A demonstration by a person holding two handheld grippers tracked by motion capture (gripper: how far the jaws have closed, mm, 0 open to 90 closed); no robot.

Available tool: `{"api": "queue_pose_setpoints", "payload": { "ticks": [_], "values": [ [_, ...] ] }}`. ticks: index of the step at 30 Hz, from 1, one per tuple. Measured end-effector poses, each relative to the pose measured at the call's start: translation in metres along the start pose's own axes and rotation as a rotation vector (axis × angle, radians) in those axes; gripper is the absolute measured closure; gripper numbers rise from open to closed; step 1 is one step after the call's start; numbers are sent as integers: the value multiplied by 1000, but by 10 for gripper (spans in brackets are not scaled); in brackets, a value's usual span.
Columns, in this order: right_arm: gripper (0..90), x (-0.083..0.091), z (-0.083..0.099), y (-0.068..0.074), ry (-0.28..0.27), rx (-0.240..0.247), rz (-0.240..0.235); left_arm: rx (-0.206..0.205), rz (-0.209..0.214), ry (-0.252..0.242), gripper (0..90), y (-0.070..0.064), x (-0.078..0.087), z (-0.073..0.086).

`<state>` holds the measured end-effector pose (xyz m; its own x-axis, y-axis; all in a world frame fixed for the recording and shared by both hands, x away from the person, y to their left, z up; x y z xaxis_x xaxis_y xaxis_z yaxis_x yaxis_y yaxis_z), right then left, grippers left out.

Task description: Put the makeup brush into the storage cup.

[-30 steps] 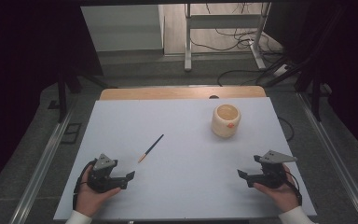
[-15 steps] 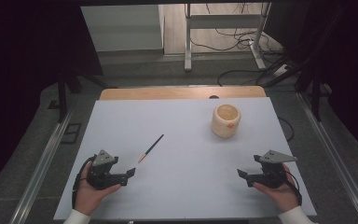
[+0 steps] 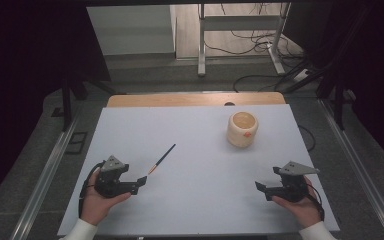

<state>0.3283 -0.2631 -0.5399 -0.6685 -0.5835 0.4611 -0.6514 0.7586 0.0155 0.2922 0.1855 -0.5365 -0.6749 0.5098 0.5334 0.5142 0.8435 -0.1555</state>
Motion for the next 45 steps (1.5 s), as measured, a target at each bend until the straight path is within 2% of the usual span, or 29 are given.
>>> {"api": "queue_pose_setpoints", "payload": {
  "ticks": [12, 27, 37, 45],
  "values": [
    [125, 0, 0, 0, 0, 1, 0, 5, 16, 56, 195, -2, -9, -8],
    [126, 0, 0, 0, 4, 11, 2, -20, 12, 133, 200, -3, -23, -19],
    [126, 0, 0, 0, 4, 14, 4, -17, 2, 189, 202, 5, -39, -19],
    [127, 0, 0, 0, 5, 13, 3, -13, -1, 212, 202, 8, -47, -19]
  ]
}}
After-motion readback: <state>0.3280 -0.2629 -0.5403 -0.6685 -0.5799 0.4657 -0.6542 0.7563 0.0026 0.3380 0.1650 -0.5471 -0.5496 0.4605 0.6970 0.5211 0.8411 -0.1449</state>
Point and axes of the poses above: each handheld gripper's, and its own axes: x roughly backward along the jaws, z roughly out of its underside, y roughly to its left, the point moved 7 cm from there along -x, roughly forward along the jaws, and after that the axes turned 11 degrees about -y, right-handed, at the moved point
